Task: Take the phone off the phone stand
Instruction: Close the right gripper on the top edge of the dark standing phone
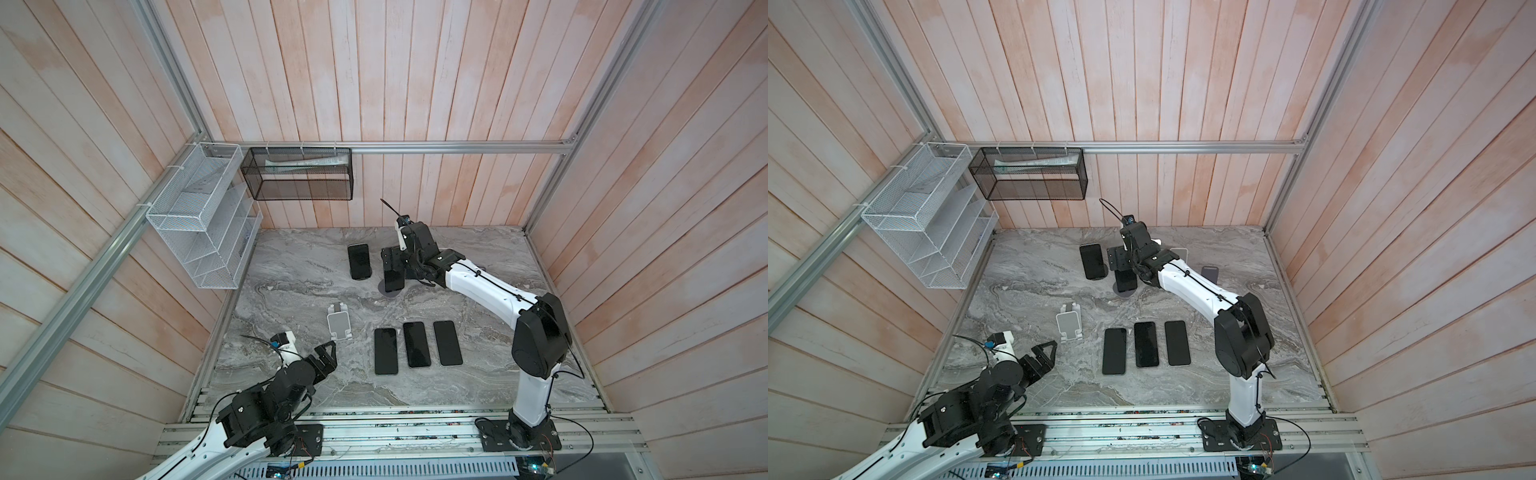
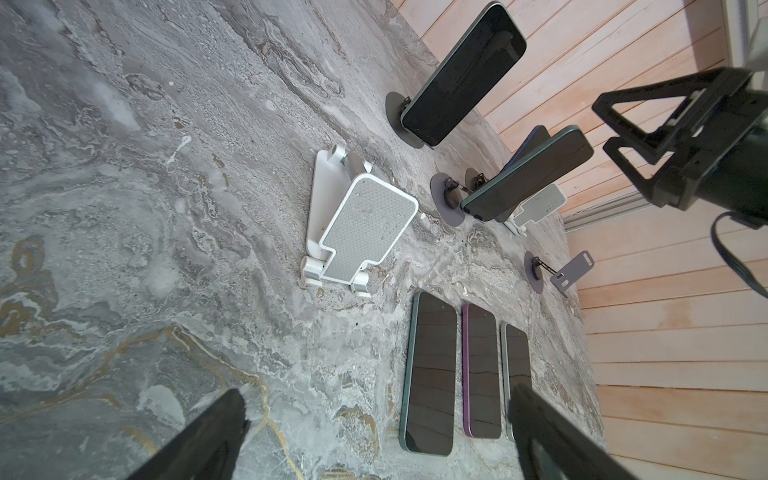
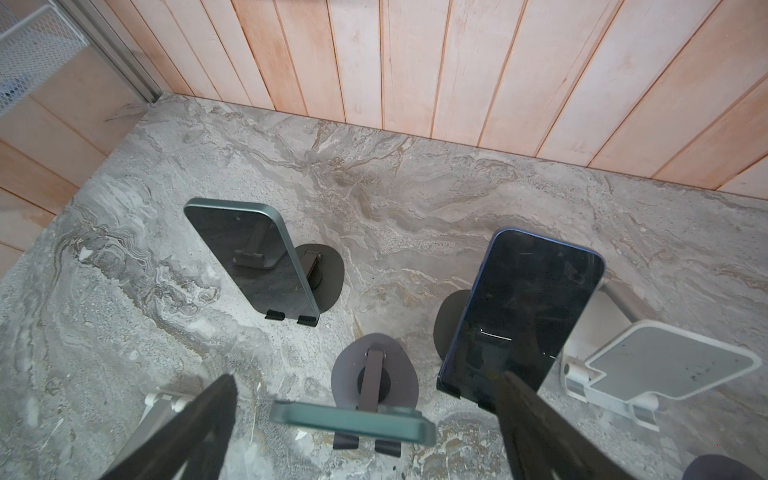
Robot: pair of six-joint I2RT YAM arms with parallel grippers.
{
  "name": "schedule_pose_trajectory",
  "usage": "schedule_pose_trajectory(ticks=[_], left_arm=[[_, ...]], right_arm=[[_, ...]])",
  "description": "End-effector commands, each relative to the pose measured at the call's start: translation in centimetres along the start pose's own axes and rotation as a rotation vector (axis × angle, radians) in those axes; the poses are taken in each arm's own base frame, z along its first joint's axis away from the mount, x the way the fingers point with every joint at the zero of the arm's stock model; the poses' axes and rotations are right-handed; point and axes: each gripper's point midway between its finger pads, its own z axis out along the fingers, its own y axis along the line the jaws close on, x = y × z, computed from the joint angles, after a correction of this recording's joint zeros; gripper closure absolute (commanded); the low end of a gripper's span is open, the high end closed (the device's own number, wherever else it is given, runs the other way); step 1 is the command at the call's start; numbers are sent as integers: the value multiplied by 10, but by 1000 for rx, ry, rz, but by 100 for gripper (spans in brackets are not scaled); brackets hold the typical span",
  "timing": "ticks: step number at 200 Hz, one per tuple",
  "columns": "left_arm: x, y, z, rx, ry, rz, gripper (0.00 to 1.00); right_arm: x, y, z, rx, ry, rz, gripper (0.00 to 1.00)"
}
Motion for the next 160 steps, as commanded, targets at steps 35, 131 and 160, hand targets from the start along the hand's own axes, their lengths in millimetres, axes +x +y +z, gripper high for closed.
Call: schedule_pose_trajectory(ticks=[35,131,160], left_arm=[[4,3,4,-4,2,30,0],[6,5,6,-14,3,40,0],[3,4,6,-15,-5,33,0]], right_arm=[[12,4,12,22,13,35,2],[25,2,24,37,46,19,4],[26,1,26,43,48,17,7]])
